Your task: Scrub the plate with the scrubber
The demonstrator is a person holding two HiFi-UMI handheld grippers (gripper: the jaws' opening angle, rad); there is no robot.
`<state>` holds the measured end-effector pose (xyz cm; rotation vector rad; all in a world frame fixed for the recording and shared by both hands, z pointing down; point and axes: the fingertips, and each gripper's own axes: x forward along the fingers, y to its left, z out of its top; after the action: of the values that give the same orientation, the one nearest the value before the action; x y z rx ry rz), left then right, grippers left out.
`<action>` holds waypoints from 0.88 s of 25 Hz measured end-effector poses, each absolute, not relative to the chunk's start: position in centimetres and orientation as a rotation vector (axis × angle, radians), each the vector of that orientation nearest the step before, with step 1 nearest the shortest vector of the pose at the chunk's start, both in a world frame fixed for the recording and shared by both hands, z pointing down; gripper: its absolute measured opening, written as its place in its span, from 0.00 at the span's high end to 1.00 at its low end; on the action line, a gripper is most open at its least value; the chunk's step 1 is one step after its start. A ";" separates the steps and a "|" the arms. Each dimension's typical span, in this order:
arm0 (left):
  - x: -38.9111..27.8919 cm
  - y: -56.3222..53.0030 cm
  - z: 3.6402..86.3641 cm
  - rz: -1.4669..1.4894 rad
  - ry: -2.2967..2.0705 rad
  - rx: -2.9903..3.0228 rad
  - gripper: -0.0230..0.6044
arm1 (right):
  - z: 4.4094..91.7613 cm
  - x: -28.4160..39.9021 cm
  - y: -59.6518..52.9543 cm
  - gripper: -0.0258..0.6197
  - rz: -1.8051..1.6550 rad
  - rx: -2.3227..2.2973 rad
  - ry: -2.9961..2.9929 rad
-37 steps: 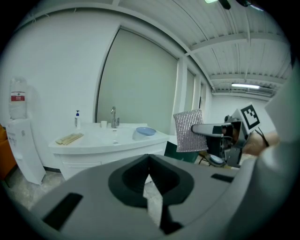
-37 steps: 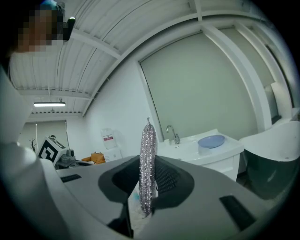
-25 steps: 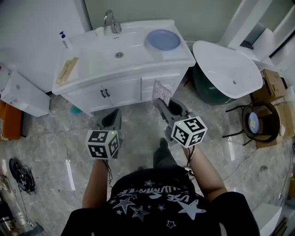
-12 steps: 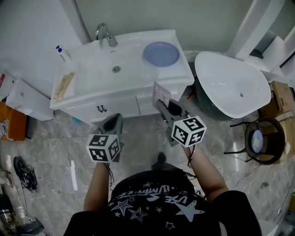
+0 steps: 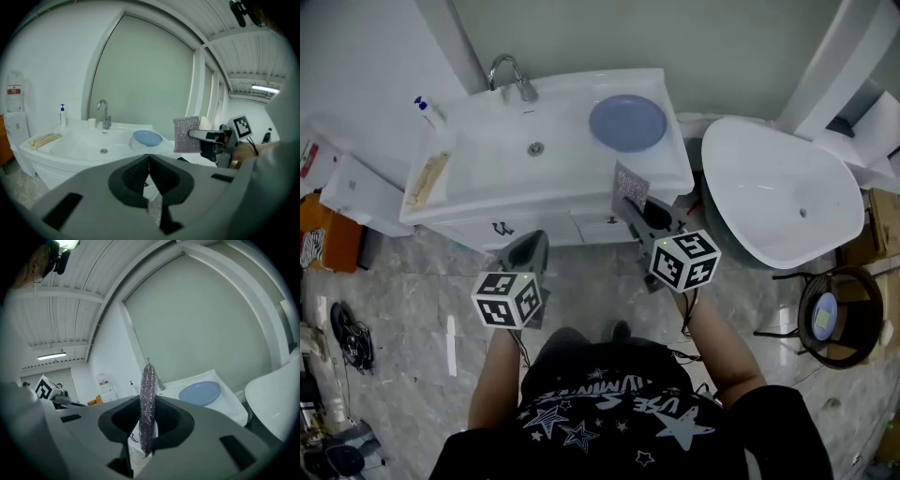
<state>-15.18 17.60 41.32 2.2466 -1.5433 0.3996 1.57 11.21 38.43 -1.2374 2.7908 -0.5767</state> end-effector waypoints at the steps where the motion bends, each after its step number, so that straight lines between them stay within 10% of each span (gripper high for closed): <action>1: -15.1 17.2 41.3 0.404 -1.551 2.241 0.94 | 38.5 1.8 10.7 0.83 -0.582 -1.238 2.790; 22: -13.7 -2.6 43.5 0.351 -1.380 2.267 0.94 | 40.1 5.8 -4.8 0.83 -0.582 -1.521 2.689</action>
<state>-13.70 -2.59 43.46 2.2675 -1.3796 0.3511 5.85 -4.85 40.14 -1.5215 2.6892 -0.5823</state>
